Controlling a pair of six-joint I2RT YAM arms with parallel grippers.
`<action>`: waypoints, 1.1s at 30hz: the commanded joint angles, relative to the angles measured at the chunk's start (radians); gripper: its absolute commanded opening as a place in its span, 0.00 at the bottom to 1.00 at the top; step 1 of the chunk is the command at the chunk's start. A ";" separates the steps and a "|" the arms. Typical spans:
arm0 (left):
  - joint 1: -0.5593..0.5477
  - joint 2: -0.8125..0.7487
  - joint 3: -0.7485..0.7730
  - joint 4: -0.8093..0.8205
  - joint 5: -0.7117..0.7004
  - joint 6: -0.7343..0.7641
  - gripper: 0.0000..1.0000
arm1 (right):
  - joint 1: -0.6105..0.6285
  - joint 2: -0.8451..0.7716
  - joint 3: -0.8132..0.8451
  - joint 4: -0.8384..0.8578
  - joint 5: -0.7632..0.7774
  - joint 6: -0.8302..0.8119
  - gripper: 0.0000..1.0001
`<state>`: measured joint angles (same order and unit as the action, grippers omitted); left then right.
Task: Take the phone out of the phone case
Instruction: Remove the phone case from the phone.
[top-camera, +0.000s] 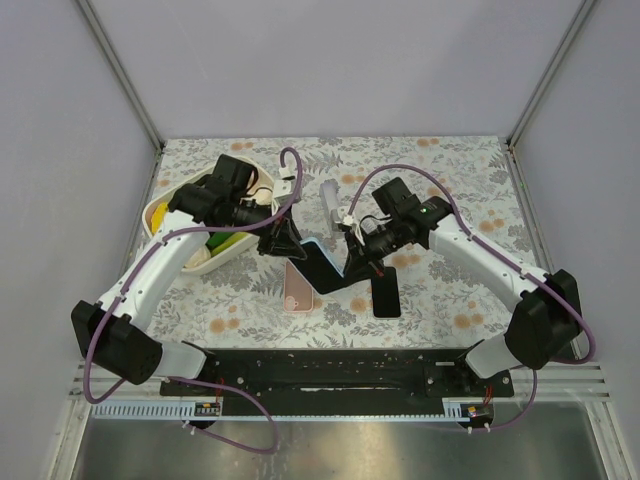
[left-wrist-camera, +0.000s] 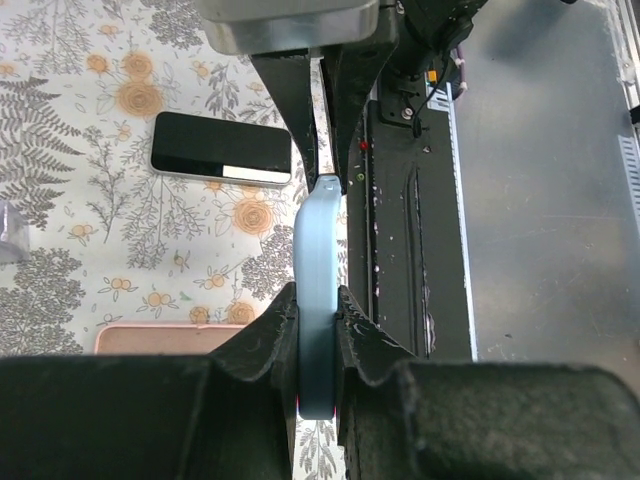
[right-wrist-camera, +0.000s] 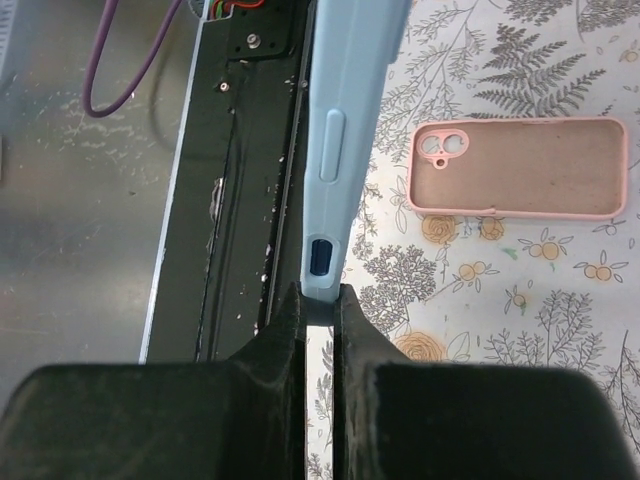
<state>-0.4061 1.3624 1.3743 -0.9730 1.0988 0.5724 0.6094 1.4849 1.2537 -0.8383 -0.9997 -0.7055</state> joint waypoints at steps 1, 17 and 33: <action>-0.002 -0.031 0.051 0.059 0.035 0.073 0.00 | 0.056 -0.020 0.036 -0.123 -0.060 -0.087 0.00; -0.065 -0.046 -0.001 0.384 -0.114 -0.075 0.00 | 0.179 -0.040 0.119 -0.289 -0.065 -0.272 0.00; -0.114 0.026 -0.008 0.488 -0.140 -0.151 0.00 | 0.270 -0.057 0.180 -0.346 -0.048 -0.341 0.00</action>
<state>-0.5377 1.3464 1.3396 -0.8581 1.1000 0.3836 0.7723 1.4734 1.3590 -1.1648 -0.8505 -0.9417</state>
